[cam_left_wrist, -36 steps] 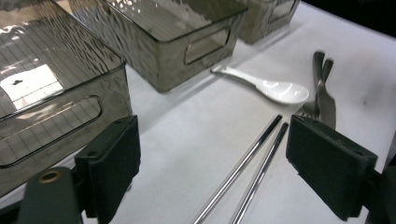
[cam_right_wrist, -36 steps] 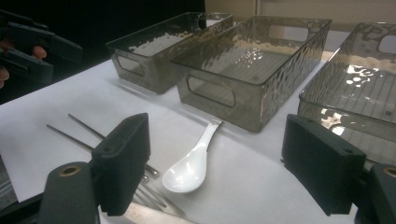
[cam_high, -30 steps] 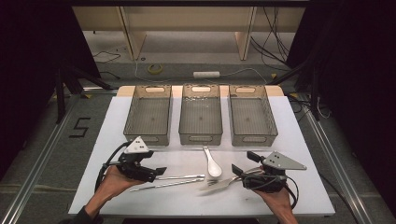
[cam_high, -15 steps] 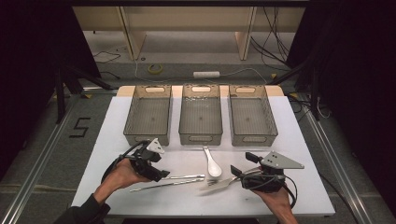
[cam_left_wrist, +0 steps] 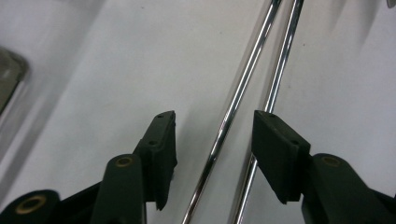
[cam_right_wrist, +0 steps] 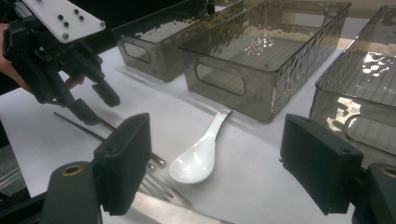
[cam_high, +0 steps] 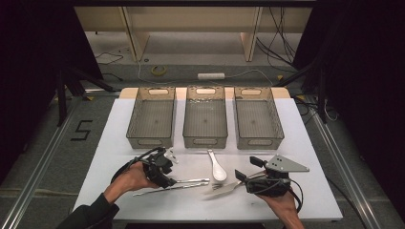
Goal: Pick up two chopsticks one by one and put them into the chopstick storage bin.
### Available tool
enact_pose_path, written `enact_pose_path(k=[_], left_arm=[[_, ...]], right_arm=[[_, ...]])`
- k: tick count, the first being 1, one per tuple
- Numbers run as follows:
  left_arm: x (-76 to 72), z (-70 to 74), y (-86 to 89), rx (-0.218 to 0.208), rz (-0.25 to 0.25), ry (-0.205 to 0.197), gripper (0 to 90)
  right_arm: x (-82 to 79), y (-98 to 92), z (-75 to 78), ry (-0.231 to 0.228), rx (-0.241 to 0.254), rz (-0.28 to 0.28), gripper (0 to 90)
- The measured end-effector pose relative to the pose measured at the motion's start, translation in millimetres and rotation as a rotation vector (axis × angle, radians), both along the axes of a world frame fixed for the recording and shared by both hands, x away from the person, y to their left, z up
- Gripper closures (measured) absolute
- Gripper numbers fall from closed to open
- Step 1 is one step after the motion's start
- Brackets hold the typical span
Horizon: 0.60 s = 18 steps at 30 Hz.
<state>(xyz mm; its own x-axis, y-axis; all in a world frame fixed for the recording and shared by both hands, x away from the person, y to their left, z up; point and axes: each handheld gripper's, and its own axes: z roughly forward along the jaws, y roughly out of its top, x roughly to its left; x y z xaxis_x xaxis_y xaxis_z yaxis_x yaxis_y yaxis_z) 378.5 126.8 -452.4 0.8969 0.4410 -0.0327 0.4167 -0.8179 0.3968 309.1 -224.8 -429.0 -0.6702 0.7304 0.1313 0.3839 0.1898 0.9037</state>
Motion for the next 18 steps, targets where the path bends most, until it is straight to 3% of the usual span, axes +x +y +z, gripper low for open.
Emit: enact_pose_path(k=[9, 18], left_arm=[[1.3, -5.0, -6.4, 0.048, -0.059, 0.045, 64.1], [3.3, -9.3, -11.0, 0.110, -0.087, 0.052, 74.5]], right_arm=[[0.8, 0.9, -0.4, 0.005, 0.000, 0.005, 25.9], [1.2, 1.4, -0.8, 0.014, -0.002, 0.009, 26.3]])
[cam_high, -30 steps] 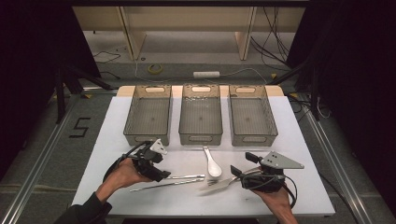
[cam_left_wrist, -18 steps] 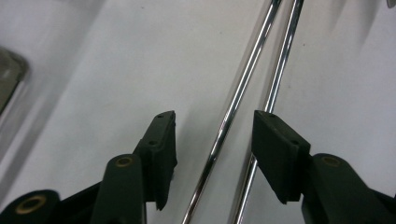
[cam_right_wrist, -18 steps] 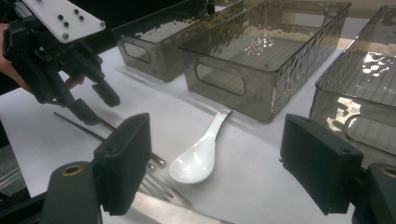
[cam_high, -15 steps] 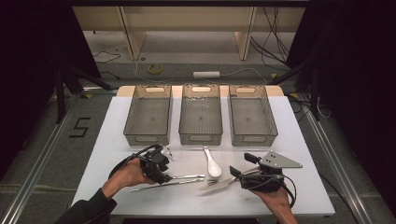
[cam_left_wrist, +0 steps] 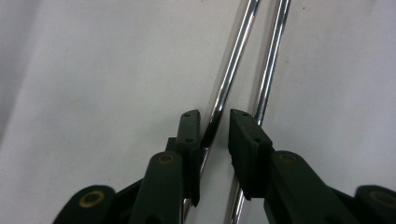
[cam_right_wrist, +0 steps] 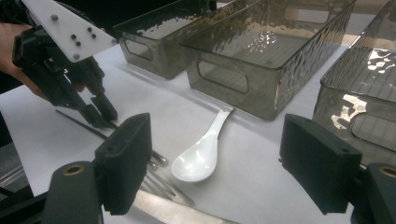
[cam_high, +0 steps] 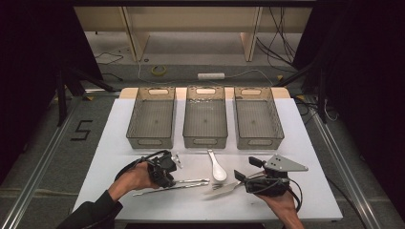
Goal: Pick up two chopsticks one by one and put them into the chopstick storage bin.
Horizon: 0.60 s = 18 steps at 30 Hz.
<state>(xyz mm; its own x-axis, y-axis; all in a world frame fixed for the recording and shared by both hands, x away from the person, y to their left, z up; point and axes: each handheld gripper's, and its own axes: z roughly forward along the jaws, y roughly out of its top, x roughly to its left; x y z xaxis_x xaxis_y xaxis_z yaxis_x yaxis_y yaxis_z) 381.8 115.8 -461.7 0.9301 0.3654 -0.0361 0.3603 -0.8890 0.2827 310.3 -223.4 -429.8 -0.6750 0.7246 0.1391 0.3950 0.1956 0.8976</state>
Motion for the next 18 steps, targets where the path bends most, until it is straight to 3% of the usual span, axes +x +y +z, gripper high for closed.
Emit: enact_pose_path(k=[6, 18], left_arm=[[-0.5, 0.7, -3.1, 0.035, -0.024, -0.013, 77.5], [-2.2, 0.7, -6.0, 0.055, -0.056, -0.023, 80.1]], right_arm=[[0.5, -0.1, -0.3, 0.002, -0.004, -0.002, 26.6], [0.5, -0.7, -0.5, 0.010, -0.007, -0.010, 27.1]])
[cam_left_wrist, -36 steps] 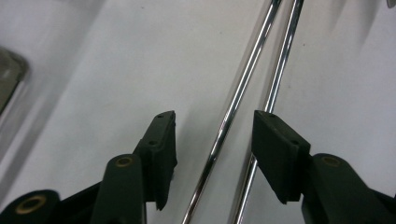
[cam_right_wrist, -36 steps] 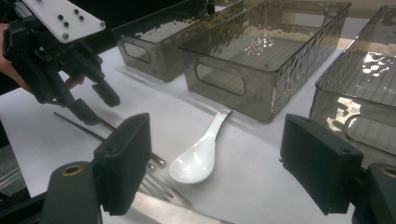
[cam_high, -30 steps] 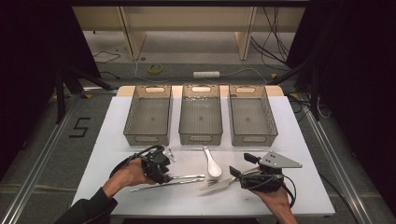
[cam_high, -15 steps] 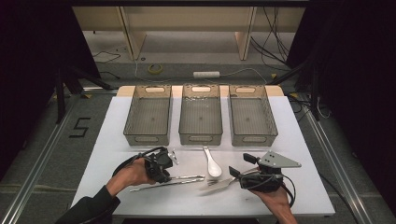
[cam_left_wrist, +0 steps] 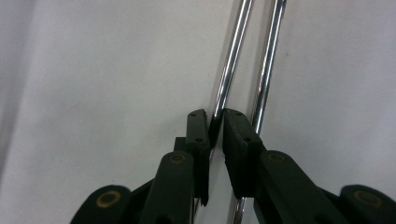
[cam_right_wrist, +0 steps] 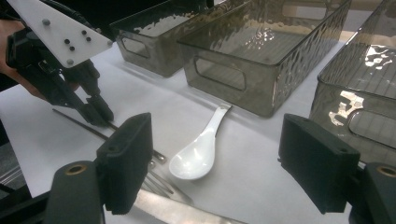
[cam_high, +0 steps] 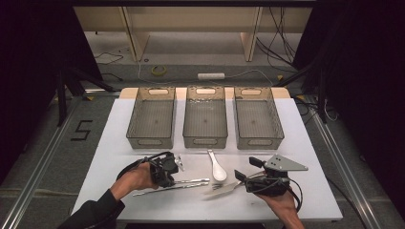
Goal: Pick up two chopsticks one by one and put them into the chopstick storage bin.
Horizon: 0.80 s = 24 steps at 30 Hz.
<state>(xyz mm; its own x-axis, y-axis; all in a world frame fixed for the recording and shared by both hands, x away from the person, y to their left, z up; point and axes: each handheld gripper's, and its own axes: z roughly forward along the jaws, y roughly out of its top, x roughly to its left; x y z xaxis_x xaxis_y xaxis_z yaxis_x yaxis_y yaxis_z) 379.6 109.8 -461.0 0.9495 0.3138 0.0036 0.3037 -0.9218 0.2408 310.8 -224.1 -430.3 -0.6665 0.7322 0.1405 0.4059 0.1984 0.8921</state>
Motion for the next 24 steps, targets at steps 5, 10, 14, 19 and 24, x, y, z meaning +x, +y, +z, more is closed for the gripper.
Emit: enact_pose_path(k=[5, 10, 14, 19, 24], left_arm=[[0.0, 0.0, 0.0, -0.001, -0.008, 0.003, 81.1], [-1.3, 0.0, -1.8, 0.008, -0.024, 0.002, 84.2], [-1.1, 0.0, -1.1, 0.007, -0.027, 0.007, 85.2], [-2.4, 0.3, -2.0, 0.016, -0.038, -0.006, 85.5], [-2.8, 0.2, -0.6, 0.000, -0.028, -0.010, 85.7]], right_arm=[[-0.2, -0.8, 0.0, -0.001, 0.002, -0.001, 27.2], [-0.4, -1.8, -0.2, -0.001, -0.001, -0.006, 27.4], [-0.6, -2.0, -0.2, 0.001, -0.002, -0.008, 27.5], [-0.6, -1.5, 0.1, 0.000, -0.003, -0.009, 27.6], [-0.2, -1.6, 0.5, 0.000, -0.002, -0.010, 28.0]])
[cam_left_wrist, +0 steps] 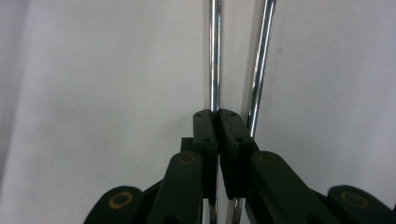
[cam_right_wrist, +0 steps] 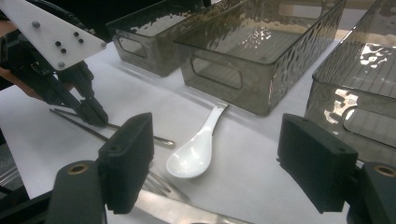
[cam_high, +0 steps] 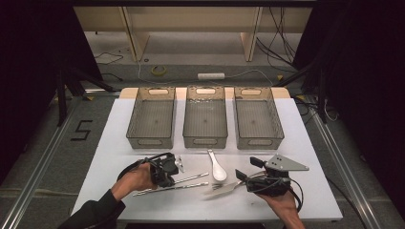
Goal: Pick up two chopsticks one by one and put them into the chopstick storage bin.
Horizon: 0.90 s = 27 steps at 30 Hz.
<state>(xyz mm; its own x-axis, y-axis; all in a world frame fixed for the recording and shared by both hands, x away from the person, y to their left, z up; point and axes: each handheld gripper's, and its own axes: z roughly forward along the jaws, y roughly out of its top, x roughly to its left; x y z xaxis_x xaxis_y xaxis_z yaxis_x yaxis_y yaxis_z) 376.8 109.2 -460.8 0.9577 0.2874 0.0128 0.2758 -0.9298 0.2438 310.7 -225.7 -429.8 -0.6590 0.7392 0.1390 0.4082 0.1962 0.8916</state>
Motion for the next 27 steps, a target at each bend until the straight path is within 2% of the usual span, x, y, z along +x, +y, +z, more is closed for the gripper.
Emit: enact_pose_path(k=[6, 16, 18, 21, 27], left_arm=[[1.0, 2.8, 3.1, -0.013, 0.025, -0.017, 85.7], [2.5, 23.8, 15.2, -0.077, 0.082, -0.055, 85.7], [2.4, 30.7, 18.9, -0.118, 0.099, -0.052, 85.7], [3.1, 40.5, 23.0, -0.143, 0.117, -0.075, 85.7], [9.2, 68.5, 33.8, -0.240, 0.179, -0.123, 85.7]], right_arm=[[0.5, -0.7, 0.3, -0.001, 0.002, -0.003, 28.1], [0.1, -1.4, 0.8, -0.007, 0.008, -0.006, 28.2], [0.1, -2.0, 0.9, -0.010, 0.010, -0.007, 28.2], [-0.1, -2.7, 1.0, -0.009, 0.013, -0.008, 28.2], [0.3, -3.1, 0.5, -0.009, 0.013, -0.013, 28.2]])
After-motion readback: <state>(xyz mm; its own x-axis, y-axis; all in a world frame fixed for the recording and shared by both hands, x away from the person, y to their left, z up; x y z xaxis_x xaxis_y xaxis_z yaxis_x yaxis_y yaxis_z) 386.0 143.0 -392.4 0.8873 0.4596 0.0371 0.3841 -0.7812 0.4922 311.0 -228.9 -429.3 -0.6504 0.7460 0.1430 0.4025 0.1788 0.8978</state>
